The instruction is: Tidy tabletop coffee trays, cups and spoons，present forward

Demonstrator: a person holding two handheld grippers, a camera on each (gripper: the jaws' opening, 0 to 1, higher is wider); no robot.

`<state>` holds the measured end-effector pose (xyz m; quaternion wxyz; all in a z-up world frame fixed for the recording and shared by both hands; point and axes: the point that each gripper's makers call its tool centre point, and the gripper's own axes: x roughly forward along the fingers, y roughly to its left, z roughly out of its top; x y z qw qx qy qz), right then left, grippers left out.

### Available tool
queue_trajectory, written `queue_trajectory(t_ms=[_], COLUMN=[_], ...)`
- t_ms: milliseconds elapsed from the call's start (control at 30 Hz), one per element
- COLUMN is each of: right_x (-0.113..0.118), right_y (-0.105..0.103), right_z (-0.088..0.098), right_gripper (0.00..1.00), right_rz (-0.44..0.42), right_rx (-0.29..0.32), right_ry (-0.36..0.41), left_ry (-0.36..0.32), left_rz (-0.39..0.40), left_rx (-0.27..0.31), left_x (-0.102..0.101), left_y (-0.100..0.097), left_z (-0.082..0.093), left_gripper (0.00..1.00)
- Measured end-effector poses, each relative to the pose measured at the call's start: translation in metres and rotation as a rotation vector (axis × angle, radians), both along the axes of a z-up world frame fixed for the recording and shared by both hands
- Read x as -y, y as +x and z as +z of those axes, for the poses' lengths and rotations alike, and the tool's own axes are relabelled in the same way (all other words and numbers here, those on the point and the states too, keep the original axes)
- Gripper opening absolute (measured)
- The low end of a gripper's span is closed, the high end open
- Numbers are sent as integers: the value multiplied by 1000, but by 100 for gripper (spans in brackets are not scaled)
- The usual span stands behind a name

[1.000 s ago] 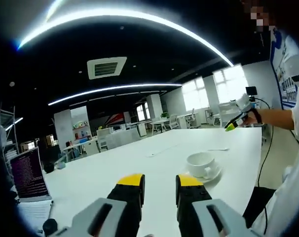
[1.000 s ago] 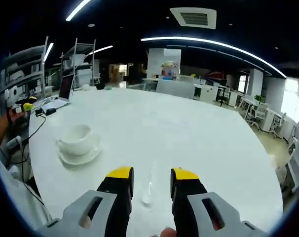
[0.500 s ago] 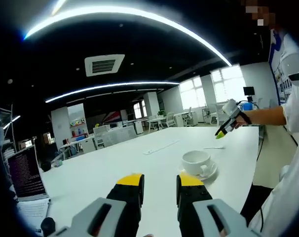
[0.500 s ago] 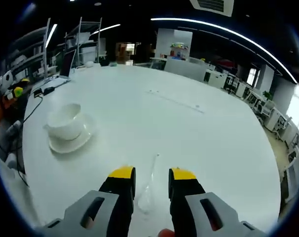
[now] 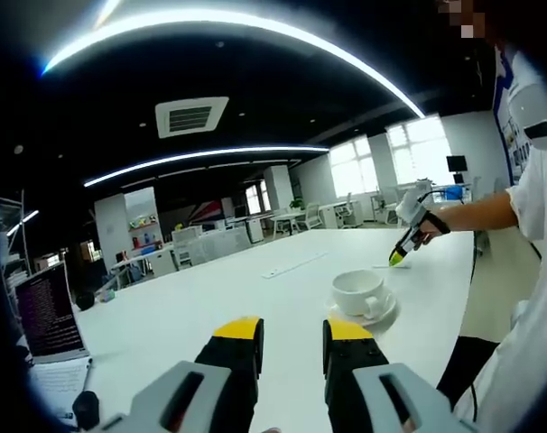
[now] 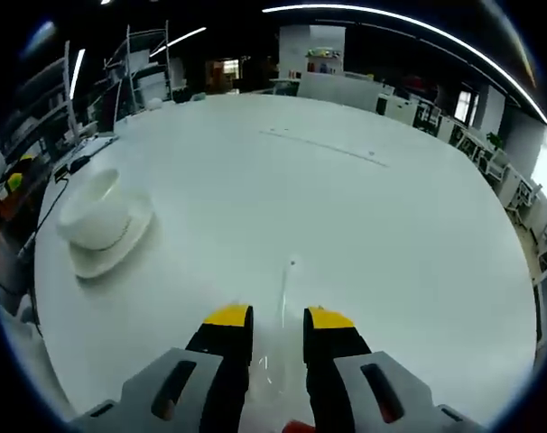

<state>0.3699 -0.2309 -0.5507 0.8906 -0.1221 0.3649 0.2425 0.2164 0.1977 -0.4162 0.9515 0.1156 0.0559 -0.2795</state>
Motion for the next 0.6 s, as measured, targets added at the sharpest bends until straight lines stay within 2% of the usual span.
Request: queue_trajectory(t_ms=[267,333,467,600], right_x=[-6,-9,-3,-2], right_y=[0,2,9,8], right_z=[-9,-8,-12,-11], right_gripper=[16,14,7,6], right_rz=[7,8,-6,-8], right_rx=[-20,-6,-10,-4], right_ry=[-32,-22,-36,-39], left_ry=[0,0,-11,-19], left_rz=[5,9,23,34], left_rx=[-10,-10,-13,-16], left_x=[0,-2,-4,-7], left_y=[1,1,2,3], left_z=[-4,-4,-5,-8], left_gripper=[28,28,28,27])
